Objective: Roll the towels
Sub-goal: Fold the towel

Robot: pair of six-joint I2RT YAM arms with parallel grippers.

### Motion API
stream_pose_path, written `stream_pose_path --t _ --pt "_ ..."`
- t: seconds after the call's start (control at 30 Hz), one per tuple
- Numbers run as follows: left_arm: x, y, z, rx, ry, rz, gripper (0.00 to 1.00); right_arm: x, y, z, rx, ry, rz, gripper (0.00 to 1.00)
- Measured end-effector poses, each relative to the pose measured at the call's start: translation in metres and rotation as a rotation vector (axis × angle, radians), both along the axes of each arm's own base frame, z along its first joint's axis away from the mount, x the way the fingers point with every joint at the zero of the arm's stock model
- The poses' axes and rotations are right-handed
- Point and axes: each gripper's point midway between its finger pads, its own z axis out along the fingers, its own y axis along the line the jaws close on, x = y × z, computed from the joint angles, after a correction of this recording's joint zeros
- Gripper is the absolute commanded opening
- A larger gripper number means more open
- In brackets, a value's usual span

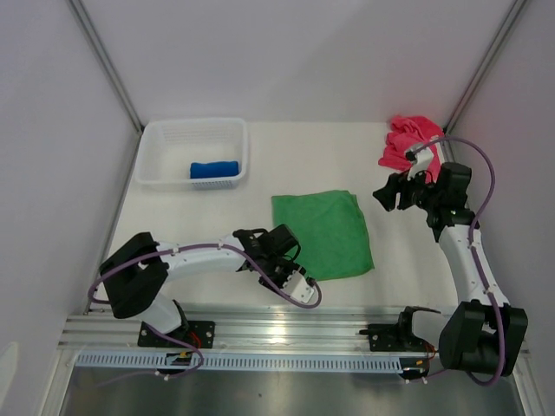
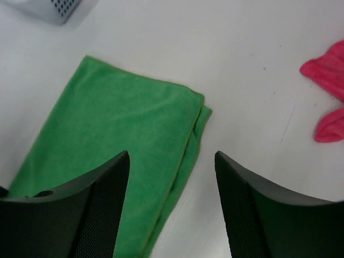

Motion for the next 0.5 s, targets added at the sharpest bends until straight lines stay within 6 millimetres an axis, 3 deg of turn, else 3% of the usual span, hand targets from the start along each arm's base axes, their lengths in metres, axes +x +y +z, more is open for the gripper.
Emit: stream_pose_path --t 0.13,0.3,0.37,0.5 --pt "-0.001 0.002 -0.009 0.025 0.005 -0.03 0.51 -0.015 0.006 -0.006 -0.166 -0.081 0.151 0.67" --pt "-0.002 0.006 -0.022 0.049 0.009 -0.039 0.44 -0.048 0.029 -0.048 -0.364 -0.055 0.387 0.67" --pt "-0.003 0.005 -0.024 0.049 0.009 -0.045 0.37 -0.061 0.031 -0.065 -0.406 -0.024 0.442 0.67" --pt "0.0 0.003 -0.026 0.046 -0.002 -0.041 0.07 -0.073 0.024 -0.079 -0.463 0.01 0.473 0.67"
